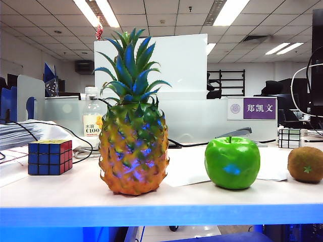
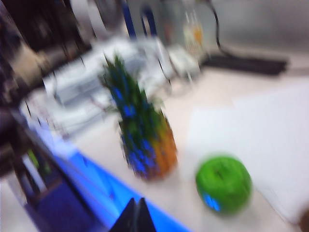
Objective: Arrange all the fruits from large to small from left to right in a row.
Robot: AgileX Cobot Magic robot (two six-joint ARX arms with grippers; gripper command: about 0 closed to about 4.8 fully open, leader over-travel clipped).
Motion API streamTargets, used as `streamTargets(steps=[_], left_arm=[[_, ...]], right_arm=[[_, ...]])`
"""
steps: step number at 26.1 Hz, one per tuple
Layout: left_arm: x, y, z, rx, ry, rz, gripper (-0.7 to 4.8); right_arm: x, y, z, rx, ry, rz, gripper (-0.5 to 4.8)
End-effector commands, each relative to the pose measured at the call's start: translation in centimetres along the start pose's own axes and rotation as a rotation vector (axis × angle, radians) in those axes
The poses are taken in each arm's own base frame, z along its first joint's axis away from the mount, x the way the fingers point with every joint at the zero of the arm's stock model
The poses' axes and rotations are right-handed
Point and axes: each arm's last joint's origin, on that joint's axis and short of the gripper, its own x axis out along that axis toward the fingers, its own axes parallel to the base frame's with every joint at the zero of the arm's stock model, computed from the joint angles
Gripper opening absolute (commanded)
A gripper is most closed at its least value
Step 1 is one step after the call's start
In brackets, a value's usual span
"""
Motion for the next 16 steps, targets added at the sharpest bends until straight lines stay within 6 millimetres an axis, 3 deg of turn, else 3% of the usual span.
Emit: streamTargets(steps=[1, 4, 8, 16], left_arm=[[0.0, -0.5, 0.4, 0.008, -0.004, -0.042, -0.06], [0.0, -0.6, 0.4, 0.002, -0.001, -0.060, -0.06], [0.0, -0.6, 0.4, -0.001, 0.004, -0.065, -0.06], [0.0, -0.6, 0.4, 0.004, -0.002, -0.059, -0.06]], right_arm=[[2.4, 0.0, -1.2, 0.016, -0.147, 0.034, -0.01], [4.5, -0.5, -3.9, -0.027, -0.212, 0.009, -0.01], [5.9, -1.3, -6.6, -0.041, -0.249, -0.084, -0.01], [6.0, -2.5, -6.9, -0.158, -0.302, -0.411, -0.01]])
